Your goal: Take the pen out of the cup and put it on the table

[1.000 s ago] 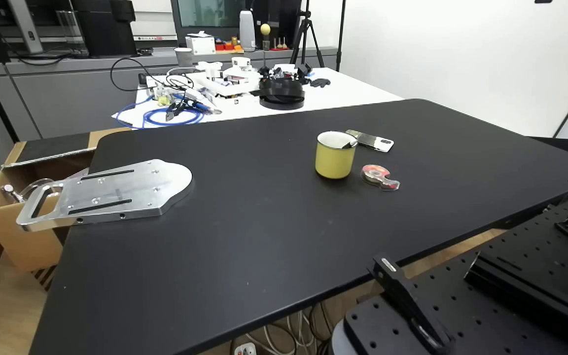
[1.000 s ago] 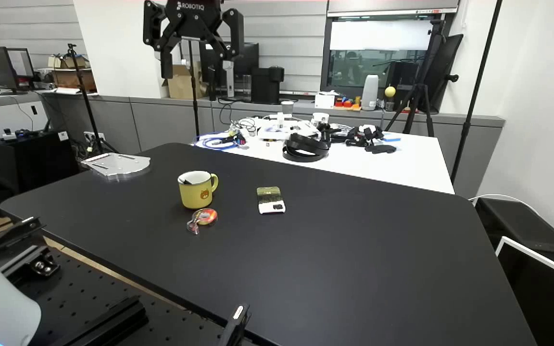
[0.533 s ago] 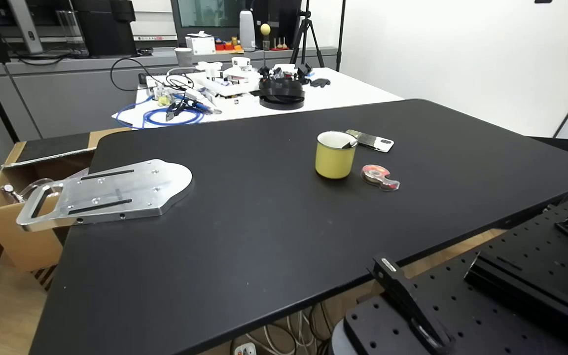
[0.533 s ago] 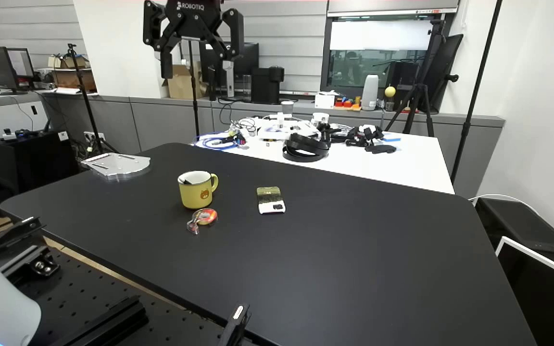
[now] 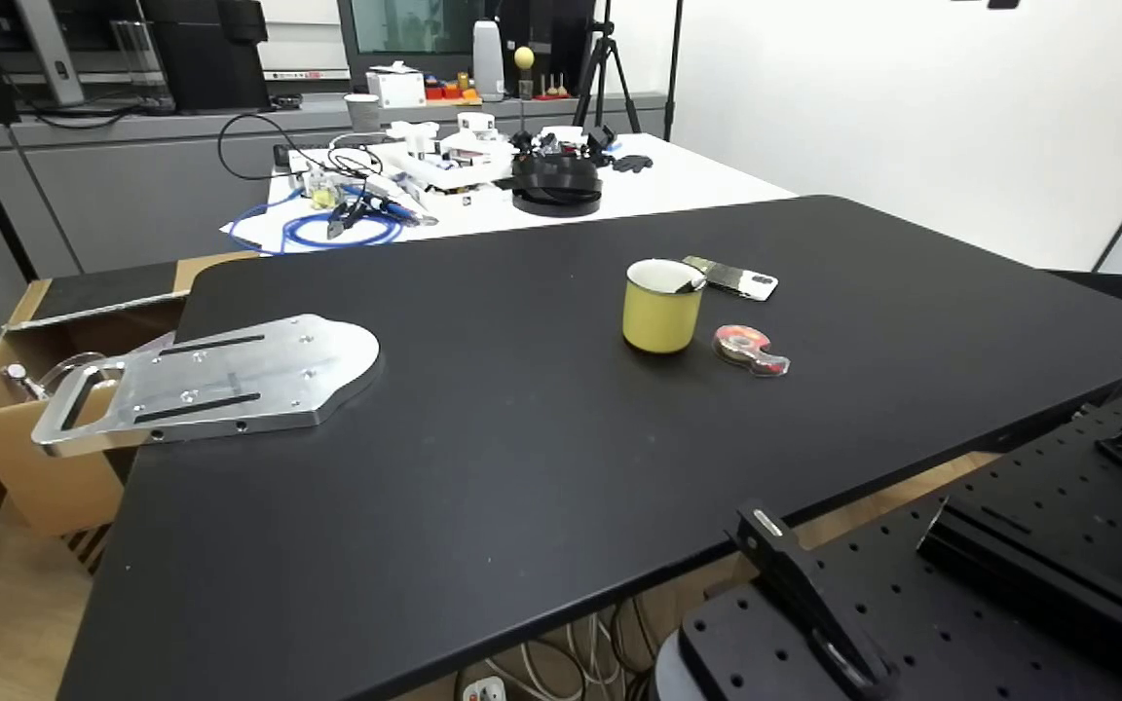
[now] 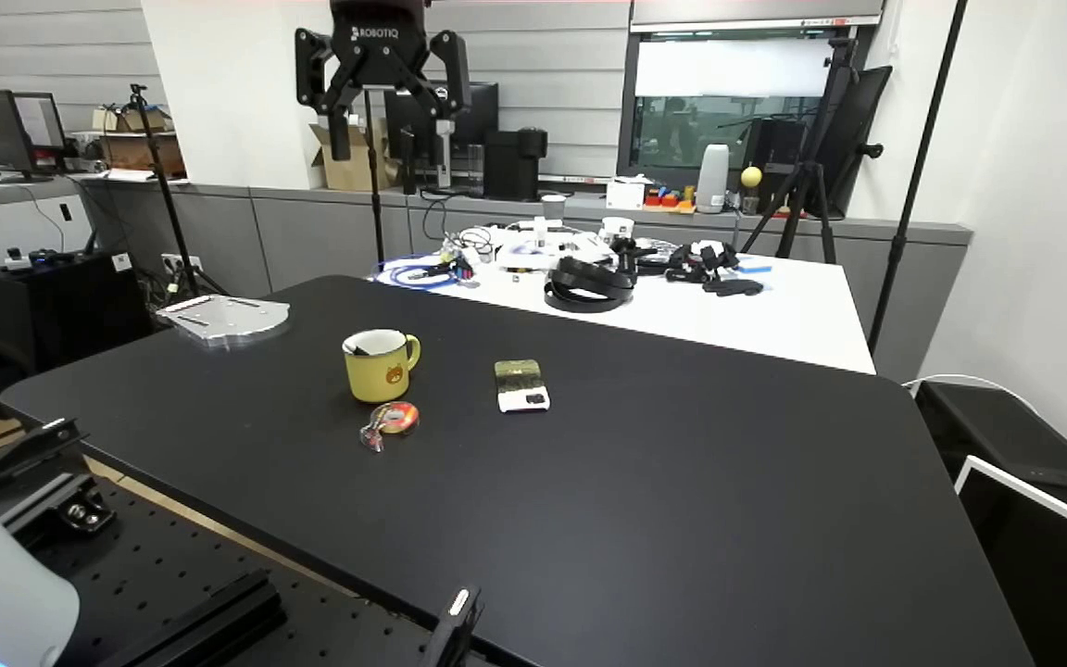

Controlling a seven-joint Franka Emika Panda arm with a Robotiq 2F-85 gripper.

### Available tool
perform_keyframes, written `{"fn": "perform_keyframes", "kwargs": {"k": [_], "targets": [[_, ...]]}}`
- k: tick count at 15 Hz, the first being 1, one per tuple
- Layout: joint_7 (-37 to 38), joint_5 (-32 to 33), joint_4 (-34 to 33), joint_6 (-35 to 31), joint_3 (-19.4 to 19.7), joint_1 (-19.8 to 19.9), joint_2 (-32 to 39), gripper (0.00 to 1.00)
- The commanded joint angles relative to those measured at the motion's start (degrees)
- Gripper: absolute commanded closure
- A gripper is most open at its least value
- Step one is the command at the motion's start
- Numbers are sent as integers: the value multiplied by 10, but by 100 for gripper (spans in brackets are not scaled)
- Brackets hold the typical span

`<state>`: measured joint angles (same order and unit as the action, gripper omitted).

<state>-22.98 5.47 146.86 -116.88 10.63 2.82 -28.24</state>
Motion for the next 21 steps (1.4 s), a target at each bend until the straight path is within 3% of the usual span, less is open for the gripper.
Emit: {"fn": "perform_keyframes", "kwargs": {"k": [1,8,14,21], "targets": [[96,-10,-62,-23,-48,-12,90,0],[326,-4,-177,-12,-140,-33,250,0],[317,-37,-296,32,-151,-64,396,0],[283,-127,-385,62,-147,-51,523,0]]}}
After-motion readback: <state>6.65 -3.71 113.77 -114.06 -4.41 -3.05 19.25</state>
